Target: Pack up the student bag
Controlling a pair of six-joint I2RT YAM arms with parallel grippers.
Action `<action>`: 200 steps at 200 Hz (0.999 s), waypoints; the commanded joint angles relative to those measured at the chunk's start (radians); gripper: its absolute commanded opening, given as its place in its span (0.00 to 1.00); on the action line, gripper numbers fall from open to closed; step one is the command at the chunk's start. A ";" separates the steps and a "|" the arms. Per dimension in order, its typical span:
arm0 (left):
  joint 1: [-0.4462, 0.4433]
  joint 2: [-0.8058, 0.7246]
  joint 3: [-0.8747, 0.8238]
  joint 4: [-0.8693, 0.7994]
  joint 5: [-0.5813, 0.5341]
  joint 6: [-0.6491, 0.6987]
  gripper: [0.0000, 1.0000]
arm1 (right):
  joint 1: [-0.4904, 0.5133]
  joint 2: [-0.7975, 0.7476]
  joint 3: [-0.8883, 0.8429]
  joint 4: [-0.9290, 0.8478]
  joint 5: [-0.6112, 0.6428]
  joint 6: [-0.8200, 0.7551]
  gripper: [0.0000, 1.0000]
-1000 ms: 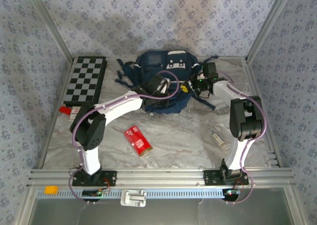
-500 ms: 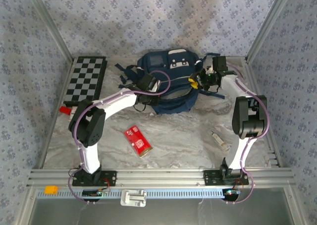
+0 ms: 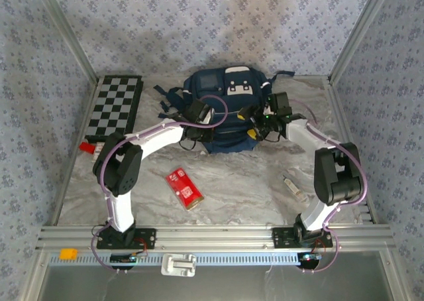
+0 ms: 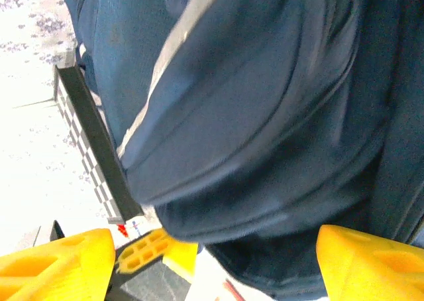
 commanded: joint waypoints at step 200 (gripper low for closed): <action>-0.011 -0.037 -0.028 0.021 -0.025 0.020 0.00 | 0.165 0.131 0.154 0.134 0.310 0.061 0.03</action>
